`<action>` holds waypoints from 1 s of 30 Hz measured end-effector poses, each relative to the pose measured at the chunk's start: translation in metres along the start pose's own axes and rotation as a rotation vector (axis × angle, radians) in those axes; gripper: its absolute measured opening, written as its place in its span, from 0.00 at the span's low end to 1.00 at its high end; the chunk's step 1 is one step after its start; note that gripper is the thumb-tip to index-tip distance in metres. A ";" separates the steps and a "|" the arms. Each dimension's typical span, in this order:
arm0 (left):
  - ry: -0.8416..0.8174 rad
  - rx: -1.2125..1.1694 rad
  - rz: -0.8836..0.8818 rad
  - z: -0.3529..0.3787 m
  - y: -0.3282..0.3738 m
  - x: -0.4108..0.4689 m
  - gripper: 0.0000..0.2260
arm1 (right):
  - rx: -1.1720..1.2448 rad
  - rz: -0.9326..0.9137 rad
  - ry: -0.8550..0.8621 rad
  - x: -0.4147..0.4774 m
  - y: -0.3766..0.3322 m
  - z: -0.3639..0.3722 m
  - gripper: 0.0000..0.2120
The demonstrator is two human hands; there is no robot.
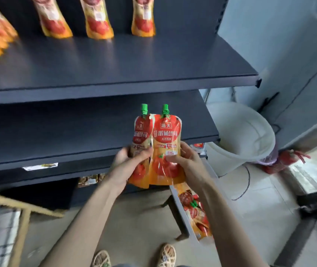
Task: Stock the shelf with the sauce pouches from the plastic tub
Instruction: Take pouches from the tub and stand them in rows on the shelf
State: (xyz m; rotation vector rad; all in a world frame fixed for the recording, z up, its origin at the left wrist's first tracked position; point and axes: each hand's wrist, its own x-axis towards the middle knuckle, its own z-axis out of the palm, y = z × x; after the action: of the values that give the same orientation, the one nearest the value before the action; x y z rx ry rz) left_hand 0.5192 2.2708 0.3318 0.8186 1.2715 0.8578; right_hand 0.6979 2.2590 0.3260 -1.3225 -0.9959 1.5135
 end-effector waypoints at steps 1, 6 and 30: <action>0.014 0.027 0.042 -0.014 0.011 -0.004 0.26 | -0.016 -0.023 -0.017 0.003 -0.009 0.016 0.12; 0.209 0.210 0.280 -0.096 0.059 -0.021 0.30 | -0.047 -0.150 -0.017 0.016 -0.045 0.105 0.12; 0.150 0.023 0.537 -0.296 0.212 0.025 0.10 | -0.085 -0.468 0.056 0.109 -0.152 0.309 0.12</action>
State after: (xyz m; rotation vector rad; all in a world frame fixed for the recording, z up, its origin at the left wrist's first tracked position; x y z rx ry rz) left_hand 0.2097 2.4022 0.4736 1.1573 1.2074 1.3535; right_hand 0.4008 2.4009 0.4732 -1.0836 -1.2426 1.0839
